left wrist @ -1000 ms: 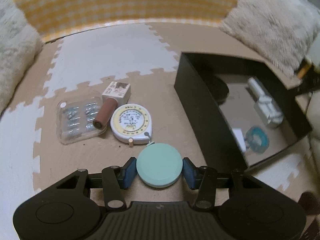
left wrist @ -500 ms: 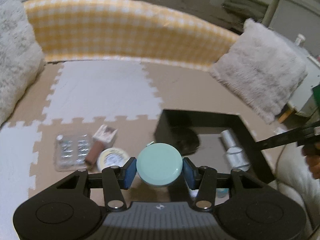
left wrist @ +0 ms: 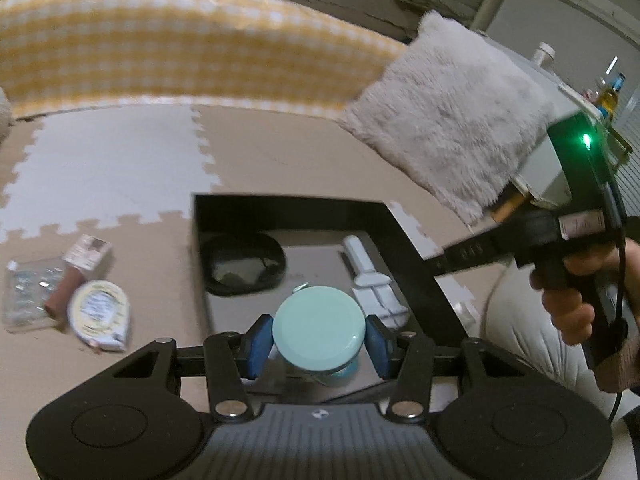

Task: Organize rigid objects
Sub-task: 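Lower the mint-green case into the tray box and open the left tool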

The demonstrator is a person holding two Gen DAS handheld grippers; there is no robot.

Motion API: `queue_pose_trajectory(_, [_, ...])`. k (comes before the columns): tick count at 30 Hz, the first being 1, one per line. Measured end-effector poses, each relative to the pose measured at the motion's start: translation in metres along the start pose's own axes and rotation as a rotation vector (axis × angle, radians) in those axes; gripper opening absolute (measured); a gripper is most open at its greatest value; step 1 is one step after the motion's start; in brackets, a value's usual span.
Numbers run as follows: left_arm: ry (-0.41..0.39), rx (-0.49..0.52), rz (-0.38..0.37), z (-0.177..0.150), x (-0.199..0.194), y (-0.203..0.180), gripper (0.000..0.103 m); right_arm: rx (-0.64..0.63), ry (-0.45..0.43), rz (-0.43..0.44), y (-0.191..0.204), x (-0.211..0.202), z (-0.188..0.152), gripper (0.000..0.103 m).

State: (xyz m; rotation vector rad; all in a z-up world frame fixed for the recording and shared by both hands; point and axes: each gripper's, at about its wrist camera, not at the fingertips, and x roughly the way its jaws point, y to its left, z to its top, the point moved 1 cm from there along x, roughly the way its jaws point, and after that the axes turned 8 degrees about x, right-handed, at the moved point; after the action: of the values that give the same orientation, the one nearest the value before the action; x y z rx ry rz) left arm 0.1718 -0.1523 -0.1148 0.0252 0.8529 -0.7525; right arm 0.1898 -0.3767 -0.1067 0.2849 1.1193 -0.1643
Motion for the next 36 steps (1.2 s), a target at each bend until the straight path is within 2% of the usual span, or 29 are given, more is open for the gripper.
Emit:
queue_pose_trajectory(8, [0.03, -0.007, -0.082, -0.001, 0.028, -0.021, 0.05, -0.005, 0.0, -0.003, 0.001, 0.0, 0.0, 0.003])
queue_pose_trajectory(13, [0.046, -0.049, -0.129, 0.0, 0.048, -0.033, 0.05, -0.005, 0.0, -0.003, 0.001, 0.0, 0.0, 0.003])
queue_pose_trajectory(19, [0.089, -0.026, -0.107, -0.001, 0.063, -0.048, 0.051, -0.003, 0.001, -0.001, 0.0, 0.0, 0.001, 0.003])
queue_pose_trajectory(20, [0.088, -0.031, -0.1, -0.001, 0.062, -0.048, 0.054, -0.003, 0.001, -0.002, 0.0, 0.0, 0.001, 0.003])
queue_pose_trajectory(23, [0.084, -0.033, -0.073, -0.003, 0.057, -0.046, 0.071, -0.002, 0.002, 0.0, 0.0, 0.0, 0.001, 0.003])
queue_pose_trajectory(26, [0.09, -0.04, -0.078, -0.004, 0.051, -0.043, 0.08, -0.002, 0.002, 0.001, -0.001, 0.001, 0.002, 0.003])
queue_pose_trajectory(36, [0.105, 0.025, -0.064, -0.005, 0.039, -0.052, 0.093, -0.002, 0.001, 0.001, -0.001, 0.001, 0.002, 0.003])
